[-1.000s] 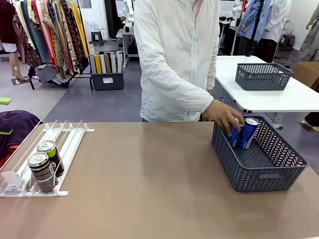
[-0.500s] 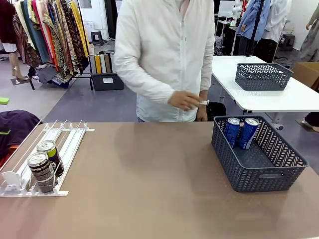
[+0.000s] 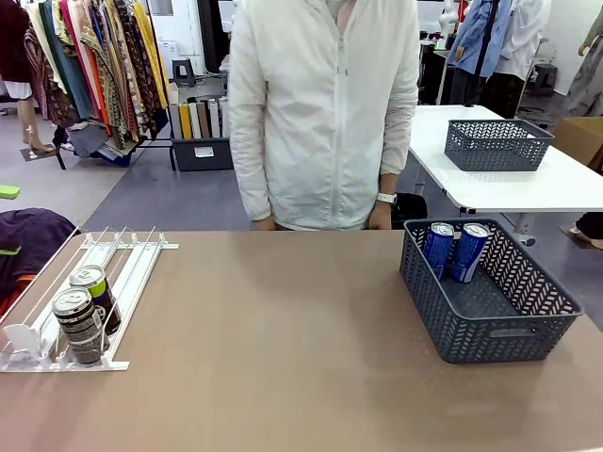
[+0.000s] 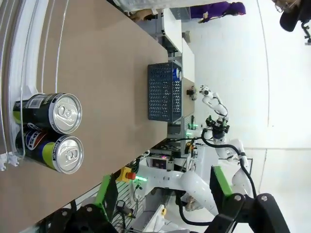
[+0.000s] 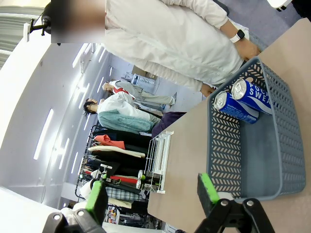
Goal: Retrieve and store the cans from the dispenser.
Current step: Pick up one can from the Automatic Can Dispenser and place it in the middle of the table.
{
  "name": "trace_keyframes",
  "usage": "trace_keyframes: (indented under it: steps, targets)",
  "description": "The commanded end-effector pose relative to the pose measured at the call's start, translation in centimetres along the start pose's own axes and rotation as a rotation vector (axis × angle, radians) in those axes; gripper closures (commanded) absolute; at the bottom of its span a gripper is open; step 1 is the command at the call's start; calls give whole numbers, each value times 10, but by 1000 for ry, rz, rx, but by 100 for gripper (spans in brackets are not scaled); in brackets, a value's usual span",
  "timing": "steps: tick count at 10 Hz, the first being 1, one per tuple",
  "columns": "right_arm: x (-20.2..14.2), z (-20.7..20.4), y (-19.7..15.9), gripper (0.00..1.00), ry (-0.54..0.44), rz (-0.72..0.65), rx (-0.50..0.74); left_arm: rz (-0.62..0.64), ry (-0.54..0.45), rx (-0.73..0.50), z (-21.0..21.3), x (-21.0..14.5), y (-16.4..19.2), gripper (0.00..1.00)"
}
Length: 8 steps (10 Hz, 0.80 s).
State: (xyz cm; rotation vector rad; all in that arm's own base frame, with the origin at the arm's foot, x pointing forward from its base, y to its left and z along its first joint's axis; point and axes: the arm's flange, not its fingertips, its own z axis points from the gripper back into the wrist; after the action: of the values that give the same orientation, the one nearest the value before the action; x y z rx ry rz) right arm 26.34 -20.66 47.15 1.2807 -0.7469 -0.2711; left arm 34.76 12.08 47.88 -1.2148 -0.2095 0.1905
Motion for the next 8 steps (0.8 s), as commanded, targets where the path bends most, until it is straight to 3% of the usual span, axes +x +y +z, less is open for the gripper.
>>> trace_keyframes:
  steps: [1, 2, 3, 5, 6, 8]
  targets:
    - [3, -2, 3, 0, -19, 6, 25, -85, 49, 187, -23, 0, -32, 0]
    - [3, -2, 3, 0, -19, 6, 25, -157, 96, 462, -43, -5, -50, 0]
    - [3, -2, 3, 0, -19, 6, 25, -215, 158, 648, -59, -10, -64, 0]
    - [3, -2, 3, 0, -19, 6, 25, -228, 134, 1018, -85, -13, -74, 0]
    - [3, -2, 3, 0, -19, 6, 25, -261, 118, 1173, -97, -19, -74, 0]
    - [3, -2, 3, 0, -19, 6, 25, -346, 87, 1306, -115, -27, -70, 0]
